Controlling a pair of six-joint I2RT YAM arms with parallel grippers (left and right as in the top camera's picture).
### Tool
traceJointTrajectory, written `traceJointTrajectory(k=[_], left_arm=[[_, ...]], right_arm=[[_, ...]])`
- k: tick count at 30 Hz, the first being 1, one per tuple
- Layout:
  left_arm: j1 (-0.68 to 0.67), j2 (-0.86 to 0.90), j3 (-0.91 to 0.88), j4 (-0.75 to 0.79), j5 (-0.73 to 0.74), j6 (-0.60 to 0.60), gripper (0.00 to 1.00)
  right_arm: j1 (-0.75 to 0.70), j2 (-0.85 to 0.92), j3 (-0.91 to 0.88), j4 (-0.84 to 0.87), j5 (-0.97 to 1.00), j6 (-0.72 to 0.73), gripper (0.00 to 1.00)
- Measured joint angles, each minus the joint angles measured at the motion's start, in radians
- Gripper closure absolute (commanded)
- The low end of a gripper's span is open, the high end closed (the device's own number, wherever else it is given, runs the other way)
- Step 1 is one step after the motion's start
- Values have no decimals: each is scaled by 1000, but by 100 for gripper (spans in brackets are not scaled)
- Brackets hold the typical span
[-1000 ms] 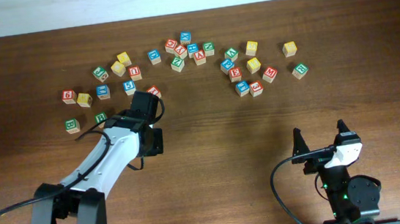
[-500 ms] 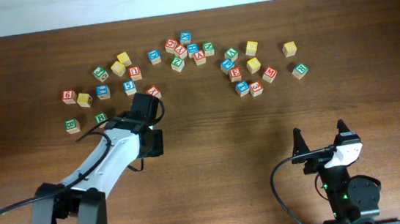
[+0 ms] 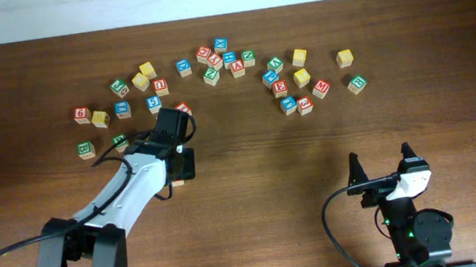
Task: Spell out ICRA
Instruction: 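Lower the I block onto the table and open the left gripper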
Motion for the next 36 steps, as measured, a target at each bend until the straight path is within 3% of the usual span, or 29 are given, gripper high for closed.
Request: traceJointTrajectory(k=[3,7,15,36], left_arm=[[0,0,0,18,6,0,56],[0,0,0,40,32,-1,76],[0,0,0,61,63,1,97],[0,0,0,62,131,0,97]], right_arm=[[0,0,0,0,0,0,2],[0,0,0,0,0,-1,2],[0,0,0,0,0,0,2],[0,0,0,0,0,0,2]])
